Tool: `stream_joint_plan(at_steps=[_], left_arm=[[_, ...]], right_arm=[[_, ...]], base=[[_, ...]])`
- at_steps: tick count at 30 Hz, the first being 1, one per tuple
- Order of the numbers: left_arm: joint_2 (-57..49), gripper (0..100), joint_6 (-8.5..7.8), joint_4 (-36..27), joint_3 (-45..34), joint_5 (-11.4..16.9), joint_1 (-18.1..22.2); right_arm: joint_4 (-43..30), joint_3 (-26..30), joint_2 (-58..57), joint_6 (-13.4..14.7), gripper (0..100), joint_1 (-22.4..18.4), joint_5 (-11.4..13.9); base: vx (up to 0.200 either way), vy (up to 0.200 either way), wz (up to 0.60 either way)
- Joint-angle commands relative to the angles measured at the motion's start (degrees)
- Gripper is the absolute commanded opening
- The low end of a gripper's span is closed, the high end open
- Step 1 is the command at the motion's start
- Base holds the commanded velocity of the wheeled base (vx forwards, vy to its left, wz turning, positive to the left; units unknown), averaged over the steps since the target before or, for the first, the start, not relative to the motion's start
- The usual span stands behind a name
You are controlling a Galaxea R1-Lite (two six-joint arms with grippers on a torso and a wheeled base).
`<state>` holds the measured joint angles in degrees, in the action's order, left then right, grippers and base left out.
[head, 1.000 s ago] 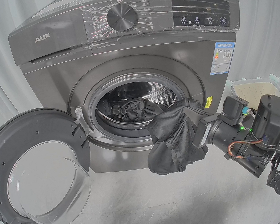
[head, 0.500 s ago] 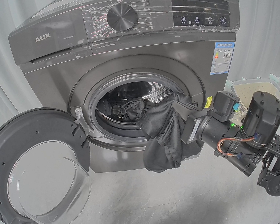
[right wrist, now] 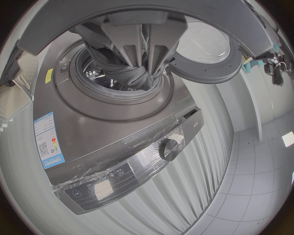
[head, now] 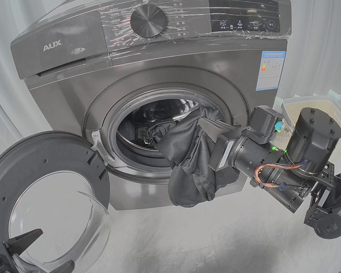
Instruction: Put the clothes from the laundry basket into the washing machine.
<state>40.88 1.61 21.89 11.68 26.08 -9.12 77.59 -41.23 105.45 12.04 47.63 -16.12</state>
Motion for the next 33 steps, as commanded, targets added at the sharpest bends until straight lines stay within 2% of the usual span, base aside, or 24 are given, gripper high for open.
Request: stream_joint_plan(at_steps=[1, 8, 11, 18, 21, 33], left_arm=[[14.8, 100, -0.03, 5.5, -0.2, 0.1, -6.2], [26.9, 100, -0.03, 14.8, 0.8, 0.0, -8.3], [30.9, 100, 0.06, 17.8, 1.9, -1.0, -9.5], [37.5, 100, 0.15, 19.9, 5.1, -3.4, -11.8], [42.4, 100, 0.15, 21.4, 7.5, -5.3, -13.5], [53.6, 100, 0.15, 30.0, 9.0, -5.5, -14.3]], right_arm=[[0.2, -1.4, 2.2, 0.0, 0, -0.2, 0.1], [0.2, -2.3, 2.8, -0.1, 0, -0.1, 0.1], [0.2, -2.5, 2.9, -0.1, 0, -0.1, 0.1], [0.2, -2.5, 3.1, -0.1, 0, -0.2, 0.2], [1.2, -2.5, 3.2, -0.2, 0, -0.1, 0.2], [2.2, -2.5, 3.5, -0.2, 0, 0.2, 0.2]], base=[[0.0, 0.0, 0.0], [0.0, 0.0, 0.0], [0.0, 0.0, 0.0], [0.0, 0.0, 0.0], [0.0, 0.0, 0.0], [0.0, 0.0, 0.0]])
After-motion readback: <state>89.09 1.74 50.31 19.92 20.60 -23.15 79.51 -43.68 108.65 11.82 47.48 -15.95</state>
